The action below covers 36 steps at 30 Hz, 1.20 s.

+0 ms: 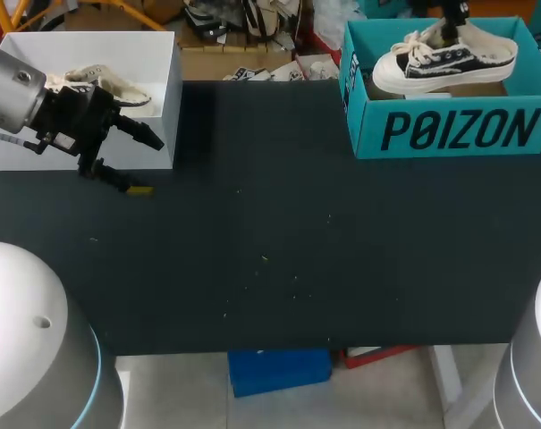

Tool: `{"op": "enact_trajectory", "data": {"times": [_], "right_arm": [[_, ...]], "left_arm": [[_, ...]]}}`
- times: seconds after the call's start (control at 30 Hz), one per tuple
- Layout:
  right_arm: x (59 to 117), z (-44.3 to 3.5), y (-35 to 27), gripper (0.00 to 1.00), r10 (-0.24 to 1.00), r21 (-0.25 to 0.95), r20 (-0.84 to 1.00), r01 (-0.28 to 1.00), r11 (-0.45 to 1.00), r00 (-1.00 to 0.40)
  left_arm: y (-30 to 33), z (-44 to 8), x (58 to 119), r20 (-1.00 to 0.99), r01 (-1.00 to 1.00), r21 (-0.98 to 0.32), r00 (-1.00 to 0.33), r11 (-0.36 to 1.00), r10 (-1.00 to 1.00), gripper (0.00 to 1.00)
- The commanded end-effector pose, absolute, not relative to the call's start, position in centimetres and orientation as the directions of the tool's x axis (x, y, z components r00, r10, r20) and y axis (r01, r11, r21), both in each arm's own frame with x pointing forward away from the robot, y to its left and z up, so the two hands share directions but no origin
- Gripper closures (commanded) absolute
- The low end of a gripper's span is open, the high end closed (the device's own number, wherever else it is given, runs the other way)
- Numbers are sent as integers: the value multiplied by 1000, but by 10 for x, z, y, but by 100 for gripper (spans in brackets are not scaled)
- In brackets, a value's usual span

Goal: Take the shoe out of the shoebox, open the shoe tongue, remove and reinsert the insole, then place the shoe into the shoebox

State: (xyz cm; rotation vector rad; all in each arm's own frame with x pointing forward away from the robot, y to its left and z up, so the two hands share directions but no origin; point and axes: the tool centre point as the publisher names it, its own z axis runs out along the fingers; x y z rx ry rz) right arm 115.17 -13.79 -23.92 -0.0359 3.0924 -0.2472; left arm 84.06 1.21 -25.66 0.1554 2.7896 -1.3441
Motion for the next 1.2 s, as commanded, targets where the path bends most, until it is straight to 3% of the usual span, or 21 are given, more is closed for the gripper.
{"op": "enact_trajectory", "data": {"times": [0.03, 1.2], "right_arm": [[1159, -242, -139, 100, -28, -156, -26, -24, 988, -999], [1162, -321, -155, 100, -43, -58, 32, -45, 997, -999]], "left_arm": [[12, -256, 840, -79, 107, -775, -994, 623, 73, 0], [12, -256, 840, -79, 107, -775, -994, 623, 73, 0]]}}
